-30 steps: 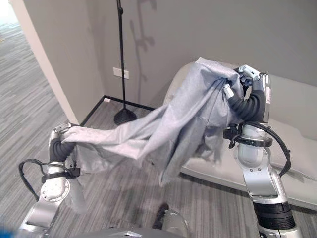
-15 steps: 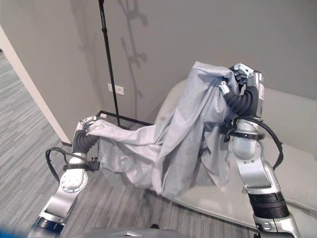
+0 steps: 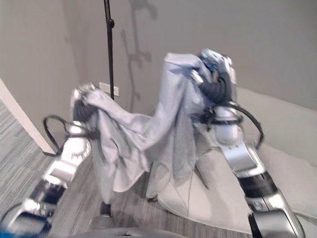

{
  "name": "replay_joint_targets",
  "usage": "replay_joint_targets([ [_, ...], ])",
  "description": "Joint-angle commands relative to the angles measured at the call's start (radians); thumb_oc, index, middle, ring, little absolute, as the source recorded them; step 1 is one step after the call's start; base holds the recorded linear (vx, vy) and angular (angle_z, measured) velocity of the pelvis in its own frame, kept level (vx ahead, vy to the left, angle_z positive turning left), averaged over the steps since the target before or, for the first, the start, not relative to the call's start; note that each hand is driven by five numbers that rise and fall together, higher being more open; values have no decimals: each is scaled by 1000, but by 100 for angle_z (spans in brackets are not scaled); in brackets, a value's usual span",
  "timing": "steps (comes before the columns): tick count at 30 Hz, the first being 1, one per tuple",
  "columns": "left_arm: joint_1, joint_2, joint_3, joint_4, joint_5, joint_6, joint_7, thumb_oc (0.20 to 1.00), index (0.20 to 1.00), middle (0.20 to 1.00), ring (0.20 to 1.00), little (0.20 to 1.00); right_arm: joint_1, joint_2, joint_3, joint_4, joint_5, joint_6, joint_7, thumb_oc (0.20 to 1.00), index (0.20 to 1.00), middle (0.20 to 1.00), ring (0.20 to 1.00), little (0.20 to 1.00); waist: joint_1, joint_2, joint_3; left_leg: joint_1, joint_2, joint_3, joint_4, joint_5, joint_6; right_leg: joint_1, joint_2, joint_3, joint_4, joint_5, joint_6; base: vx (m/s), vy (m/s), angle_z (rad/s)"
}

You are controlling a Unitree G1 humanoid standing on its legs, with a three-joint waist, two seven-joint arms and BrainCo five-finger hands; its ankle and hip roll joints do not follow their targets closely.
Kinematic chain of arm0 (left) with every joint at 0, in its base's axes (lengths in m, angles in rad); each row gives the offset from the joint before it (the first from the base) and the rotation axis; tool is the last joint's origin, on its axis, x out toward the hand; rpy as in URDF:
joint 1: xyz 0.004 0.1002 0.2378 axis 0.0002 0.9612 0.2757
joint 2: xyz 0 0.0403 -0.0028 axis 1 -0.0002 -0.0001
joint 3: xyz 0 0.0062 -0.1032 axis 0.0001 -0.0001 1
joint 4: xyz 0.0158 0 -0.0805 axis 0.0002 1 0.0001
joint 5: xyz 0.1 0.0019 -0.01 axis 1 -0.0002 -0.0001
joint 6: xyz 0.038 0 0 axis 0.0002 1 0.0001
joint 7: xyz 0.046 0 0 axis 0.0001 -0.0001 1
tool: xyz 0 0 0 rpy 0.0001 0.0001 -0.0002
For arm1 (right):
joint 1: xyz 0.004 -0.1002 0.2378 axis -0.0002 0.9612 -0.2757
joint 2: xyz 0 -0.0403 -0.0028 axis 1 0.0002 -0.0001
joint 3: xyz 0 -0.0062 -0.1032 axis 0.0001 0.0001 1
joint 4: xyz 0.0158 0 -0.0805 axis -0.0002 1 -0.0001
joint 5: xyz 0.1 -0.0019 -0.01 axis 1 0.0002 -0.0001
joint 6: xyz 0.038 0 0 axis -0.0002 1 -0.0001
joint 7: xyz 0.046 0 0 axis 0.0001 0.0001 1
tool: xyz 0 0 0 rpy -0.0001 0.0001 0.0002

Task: Hang the clothes on the sofa on the clothes rack.

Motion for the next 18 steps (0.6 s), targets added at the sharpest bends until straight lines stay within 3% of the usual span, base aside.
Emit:
replay_joint_targets([
  [1, 59, 14, 129, -159, 163, -17, 200, 200, 200, 200, 200, 200, 35, -56, -167, 10, -66, 3, -78, 200, 200, 200, 200, 200, 54, 25, -96, -81, 90, -119, -169, 127, -123, 9, 45, -42, -35, -92, 30, 543, 418, -32],
  [5, 49, 99, 152, -185, 183, -18, 221, 200, 200, 200, 200, 200, -25, -55, -189, 62, -146, 68, -134, 200, 200, 200, 200, 200, 51, -2, -122, -69, 35, -79, -112, 42, -54, -60, -28, -22, 58, 21, 65, 326, 370, -16],
  [6, 50, 102, 155, -185, 181, -19, 220, 200, 200, 200, 200, 200, -31, -53, -186, 64, -148, 71, -137, 200, 200, 200, 200, 200, 53, -5, -124, -71, 33, -73, -109, 38, -49, -70, -34, -15, 67, 19, 69, 287, 490, -5],
  [7, 62, 114, 157, -190, 176, -15, 217, 200, 200, 200, 200, 200, -67, -67, -217, 100, -192, 119, -177, 200, 200, 200, 200, 200, 45, 10, -130, -18, 5, -25, -98, -30, -2, -137, -99, -71, 235, 102, 72, 219, 388, -19],
  [8, 61, 113, 159, -191, 175, -15, 217, 200, 200, 200, 200, 200, -70, -68, -214, 101, -193, 120, -178, 200, 200, 200, 200, 200, 46, 10, -128, -20, 1, -22, -98, -26, 3, -143, -103, -69, 241, 104, 73, 376, 658, -34],
  [9, 75, 112, 165, -199, 154, -15, 211, 200, 200, 200, 200, 200, -102, -78, -224, 120, -219, 152, -207, 200, 200, 200, 200, 200, 43, 29, -126, 34, -25, 14, -111, -63, 37, -174, -182, -155, 374, 184, 73, 141, 305, -25],
  [10, 76, 112, 166, -200, 154, -14, 210, 200, 200, 200, 200, 200, -104, -79, -222, 121, -219, 153, -208, 200, 200, 200, 200, 200, 42, 28, -125, 36, -28, 15, -112, -63, 38, -175, -186, -154, 378, 182, 74, 294, 433, -29],
  [12, 108, 104, 156, -205, 131, -25, 183, 200, 200, 200, 200, 200, -134, -86, -229, 133, -212, 157, -221, 200, 200, 200, 200, 200, 28, 50, -126, 130, -68, 33, -157, -118, 64, -210, -222, -242, 525, 194, 100, 356, 387, -31],
  [13, 110, 104, 158, -205, 129, -26, 181, 200, 200, 200, 200, 200, -136, -86, -226, 134, -212, 157, -220, 200, 200, 200, 200, 200, 27, 49, -126, 136, -70, 34, -167, -117, 65, -212, -225, -239, 532, 191, 101, 355, 360, -22],
  [15, 115, 101, 161, -187, 115, -39, 165, 200, 200, 200, 200, 200, -162, -136, -226, 168, -218, 171, -223, 200, 200, 200, 200, 200, 7, 65, -109, 204, -87, 18, -216, -112, 58, -324, -129, -195, 491, 87, 73, 258, 124, 7],
  [16, 114, 103, 158, -182, 115, -40, 160, 200, 200, 200, 200, 200, -168, -156, -229, 184, -217, 175, -226, 200, 200, 200, 200, 200, 2, 64, -107, 218, -93, 11, -225, -116, 54, -347, -111, -190, 433, 63, 70, 224, -24, 19],
  [17, 105, 104, 155, -181, 117, -40, 158, 200, 200, 200, 200, 200, -179, -178, -229, 206, -209, 178, -237, 200, 200, 200, 200, 200, 2, 66, -105, 233, -88, 4, -237, -118, 42, -359, -85, -197, 332, 53, 61, 142, -32, 2],
  [18, 104, 104, 154, -181, 117, -40, 158, 200, 200, 200, 200, 200, -181, -179, -228, 209, -208, 177, -238, 200, 200, 200, 200, 200, 3, 69, -104, 234, -84, 4, -239, -116, 41, -355, -80, -199, 324, 57, 59, 264, -104, 16],
])
